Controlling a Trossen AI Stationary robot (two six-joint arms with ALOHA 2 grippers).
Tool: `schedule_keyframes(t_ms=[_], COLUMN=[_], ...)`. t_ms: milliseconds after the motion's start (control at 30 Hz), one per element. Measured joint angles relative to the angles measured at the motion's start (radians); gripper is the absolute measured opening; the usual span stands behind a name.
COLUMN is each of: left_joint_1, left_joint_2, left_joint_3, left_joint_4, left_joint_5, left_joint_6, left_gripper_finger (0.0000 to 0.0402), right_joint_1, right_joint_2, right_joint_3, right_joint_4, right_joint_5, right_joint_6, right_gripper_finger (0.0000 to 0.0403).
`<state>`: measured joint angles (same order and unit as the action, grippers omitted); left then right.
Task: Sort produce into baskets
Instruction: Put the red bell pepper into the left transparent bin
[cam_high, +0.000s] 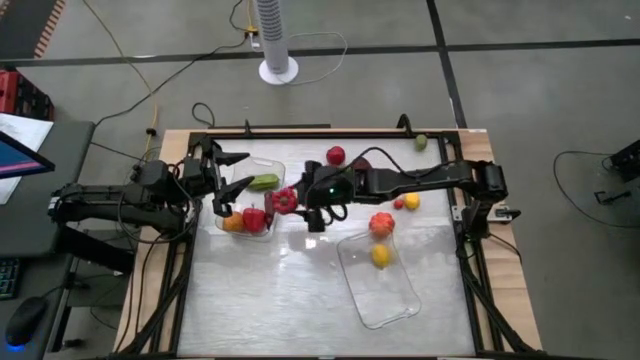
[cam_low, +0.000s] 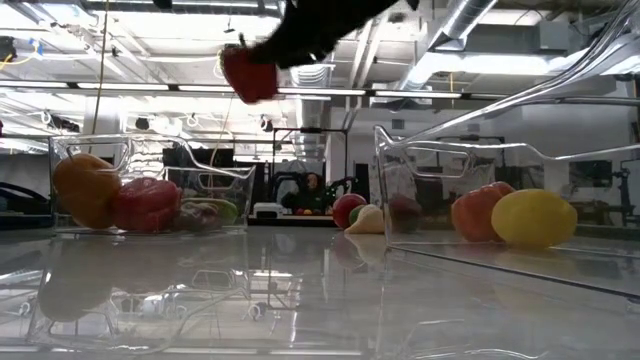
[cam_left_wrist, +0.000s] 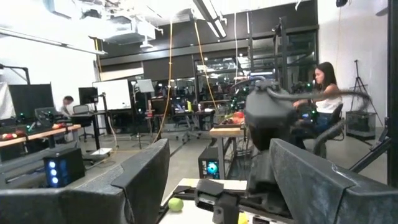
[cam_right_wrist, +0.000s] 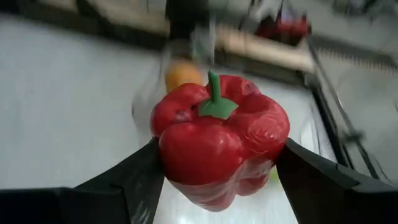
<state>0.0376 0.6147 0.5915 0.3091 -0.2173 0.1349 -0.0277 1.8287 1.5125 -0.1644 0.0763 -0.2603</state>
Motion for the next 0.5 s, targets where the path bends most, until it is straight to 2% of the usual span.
schedule_keyframes(t_ms=[67, 200, 300, 433, 500], left_joint_1=[0.000, 0.000, 0.000, -0.005, -0.005], left_joint_2=[0.000, -0.006, -0.011, -0.031, -0.042], left_joint_3=[0.000, 0.000, 0.000, 0.000, 0.000], left_joint_4=[0.003, 0.006, 0.003, -0.034, -0.042], left_joint_5=[0.000, 0.001, 0.001, 0.008, 0.012], left_joint_6=[0.000, 0.000, 0.001, 0.000, 0.000], left_gripper_finger=[0.0265, 0.0265, 0.0265, 0.0265, 0.0265], right_joint_1=[-0.019, -0.049, -0.065, -0.076, -0.083], right_joint_2=[0.034, 0.134, 0.217, 0.280, 0.290], right_joint_3=[0.002, 0.027, 0.121, 0.277, 0.343], right_joint_4=[0.130, 0.274, 0.255, -0.008, -0.172], right_joint_5=[-0.046, -0.109, -0.114, -0.120, -0.110], right_joint_6=[0.034, 0.024, 0.016, 0.005, -0.002], right_gripper_finger=[0.0306, 0.0316, 0.0340, 0.0388, 0.0394])
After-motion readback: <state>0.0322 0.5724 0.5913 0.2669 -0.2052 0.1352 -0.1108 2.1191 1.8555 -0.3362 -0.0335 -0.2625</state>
